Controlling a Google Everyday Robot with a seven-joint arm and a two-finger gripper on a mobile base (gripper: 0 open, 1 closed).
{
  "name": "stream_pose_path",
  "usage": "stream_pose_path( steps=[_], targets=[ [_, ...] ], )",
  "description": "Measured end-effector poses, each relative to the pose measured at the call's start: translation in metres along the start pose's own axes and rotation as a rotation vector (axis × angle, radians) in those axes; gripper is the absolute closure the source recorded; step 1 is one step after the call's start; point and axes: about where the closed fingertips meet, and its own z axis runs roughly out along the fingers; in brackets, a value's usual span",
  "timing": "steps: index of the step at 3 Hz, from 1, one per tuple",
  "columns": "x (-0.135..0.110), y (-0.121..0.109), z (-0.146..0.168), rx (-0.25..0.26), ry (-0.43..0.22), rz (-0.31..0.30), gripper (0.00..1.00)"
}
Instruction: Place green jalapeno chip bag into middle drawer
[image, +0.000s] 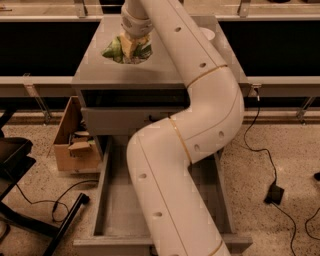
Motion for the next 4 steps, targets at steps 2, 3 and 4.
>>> stream_pose_path(
  steps=[2,3,4],
  targets=[
    [0.013,0.024,-0.041,0.0,0.133,0.067,1.0],
    [0.042,0.034,-0.022,-0.081,0.227,0.162,1.0],
    [0.084,0.032,0.001,-0.163,0.317,0.274,1.0]
  ],
)
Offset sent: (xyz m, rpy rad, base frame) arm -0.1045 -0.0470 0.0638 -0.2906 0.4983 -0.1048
